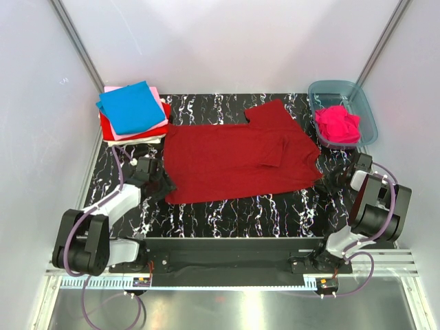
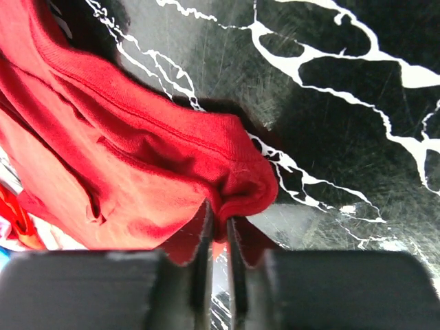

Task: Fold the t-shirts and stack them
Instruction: Fold the tshirt

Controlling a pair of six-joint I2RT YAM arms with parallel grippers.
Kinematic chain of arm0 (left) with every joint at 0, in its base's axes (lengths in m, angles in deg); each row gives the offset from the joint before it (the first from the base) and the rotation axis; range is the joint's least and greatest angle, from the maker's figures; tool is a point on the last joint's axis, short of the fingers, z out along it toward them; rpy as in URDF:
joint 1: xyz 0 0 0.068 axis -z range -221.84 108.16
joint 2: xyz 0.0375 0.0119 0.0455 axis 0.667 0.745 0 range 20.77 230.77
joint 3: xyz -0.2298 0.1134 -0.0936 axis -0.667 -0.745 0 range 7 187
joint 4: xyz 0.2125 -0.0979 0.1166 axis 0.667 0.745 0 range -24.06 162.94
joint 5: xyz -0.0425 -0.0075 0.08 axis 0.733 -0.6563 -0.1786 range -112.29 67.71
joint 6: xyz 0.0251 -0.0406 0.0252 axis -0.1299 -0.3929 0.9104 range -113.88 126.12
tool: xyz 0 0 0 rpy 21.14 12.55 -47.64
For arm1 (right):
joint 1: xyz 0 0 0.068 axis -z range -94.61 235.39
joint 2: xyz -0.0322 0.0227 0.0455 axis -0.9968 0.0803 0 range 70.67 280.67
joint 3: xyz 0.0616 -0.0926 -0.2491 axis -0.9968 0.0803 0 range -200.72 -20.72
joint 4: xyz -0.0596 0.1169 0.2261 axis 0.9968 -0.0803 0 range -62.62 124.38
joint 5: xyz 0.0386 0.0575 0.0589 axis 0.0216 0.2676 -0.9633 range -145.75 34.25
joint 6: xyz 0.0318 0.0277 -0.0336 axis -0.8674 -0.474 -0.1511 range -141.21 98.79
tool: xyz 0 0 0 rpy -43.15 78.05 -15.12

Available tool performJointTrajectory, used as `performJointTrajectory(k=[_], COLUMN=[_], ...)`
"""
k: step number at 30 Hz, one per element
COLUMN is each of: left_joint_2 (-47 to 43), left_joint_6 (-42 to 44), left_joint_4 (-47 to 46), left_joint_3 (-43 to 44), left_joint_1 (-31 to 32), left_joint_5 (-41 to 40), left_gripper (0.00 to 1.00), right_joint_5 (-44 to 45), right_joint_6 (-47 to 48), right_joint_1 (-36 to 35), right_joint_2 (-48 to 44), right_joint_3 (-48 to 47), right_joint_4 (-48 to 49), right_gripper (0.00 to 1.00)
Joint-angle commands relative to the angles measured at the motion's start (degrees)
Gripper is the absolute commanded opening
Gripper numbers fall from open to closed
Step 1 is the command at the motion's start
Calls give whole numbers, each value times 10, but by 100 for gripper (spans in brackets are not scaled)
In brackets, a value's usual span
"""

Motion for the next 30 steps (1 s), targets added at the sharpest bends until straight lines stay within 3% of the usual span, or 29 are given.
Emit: performJointTrajectory(k=[1, 3, 5, 17, 20, 27, 30], left_joint_2=[-18, -33, -36, -135, -173, -220, -244], left_joint_6=[-11, -5, 6, 17, 9, -7, -19], left_joint_4=[23, 25, 26, 155, 185, 236, 246], left_joint_3=[-20, -21, -17, 24, 16, 35, 31], left_joint_1=[11, 14, 13, 13, 14, 17, 18], left_joint_5=[-1, -12, -11, -4, 1, 11, 16], left_gripper=[49, 30, 0, 0, 0, 0, 17], right_joint_5=[17, 17, 19, 90, 111, 112, 117], right_joint_6=[11, 11, 9, -5, -3, -67, -96], right_joint_1=[2, 2, 2, 23, 23, 24, 28], right_joint_2=[7, 0, -14, -270, -321, -392, -391], right_joint_3=[8, 10, 12, 8, 0, 24, 40], right_joint_4=[14, 12, 2, -182, -256, -312, -321], right_gripper=[9, 1, 0, 0, 0, 0, 0])
